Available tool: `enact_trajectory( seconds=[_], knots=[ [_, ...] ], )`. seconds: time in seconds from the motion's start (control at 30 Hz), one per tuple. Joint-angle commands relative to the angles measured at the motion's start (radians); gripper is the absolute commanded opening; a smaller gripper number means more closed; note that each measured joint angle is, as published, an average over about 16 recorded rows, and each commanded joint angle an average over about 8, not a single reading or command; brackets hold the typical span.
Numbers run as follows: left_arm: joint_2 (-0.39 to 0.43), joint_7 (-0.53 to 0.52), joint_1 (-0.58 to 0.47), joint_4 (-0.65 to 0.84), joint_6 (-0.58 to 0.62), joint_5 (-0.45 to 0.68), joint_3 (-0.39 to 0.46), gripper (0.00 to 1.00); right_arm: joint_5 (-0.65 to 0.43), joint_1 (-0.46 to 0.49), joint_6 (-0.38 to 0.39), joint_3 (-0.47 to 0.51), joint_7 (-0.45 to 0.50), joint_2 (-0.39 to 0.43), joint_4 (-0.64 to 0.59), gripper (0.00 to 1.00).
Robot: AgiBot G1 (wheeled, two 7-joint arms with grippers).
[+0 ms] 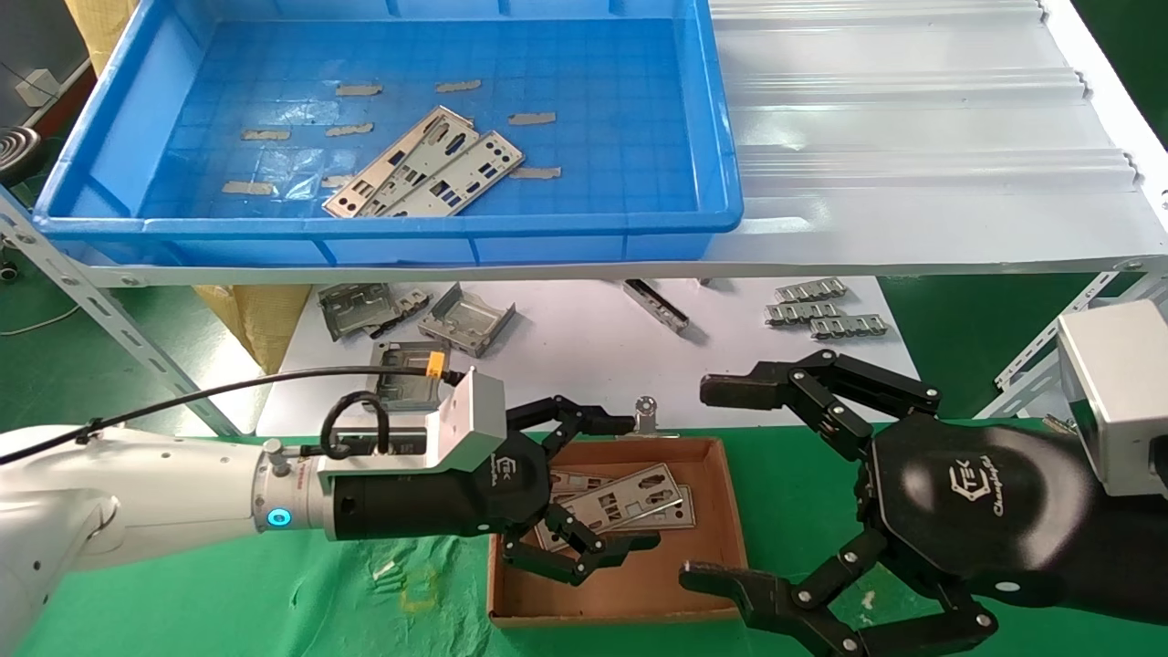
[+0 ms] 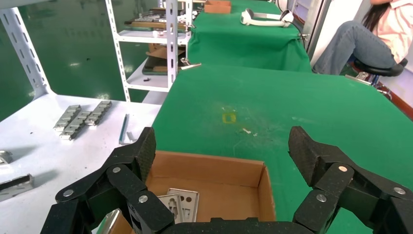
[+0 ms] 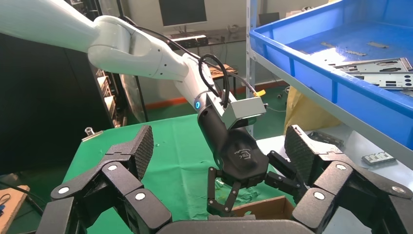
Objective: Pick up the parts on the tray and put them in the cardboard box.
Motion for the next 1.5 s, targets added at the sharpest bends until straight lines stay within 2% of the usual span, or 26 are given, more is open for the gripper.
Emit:
enact_trajectory(
  seconds=[0.03, 1.5],
  knots=[
    [-0.001, -0.002, 0.000, -0.005, -0.004, 0.003, 0.000, 1.00, 0.000, 0.000, 0.000, 0.000, 0.000, 0.000, 0.000, 1.00],
    [-0.464, -0.501, 0.289, -0.846, -0.081, -0.093, -0.360, 1.00, 0.000, 0.000, 0.000, 0.000, 0.000, 0.000, 0.000, 1.00]
  ],
)
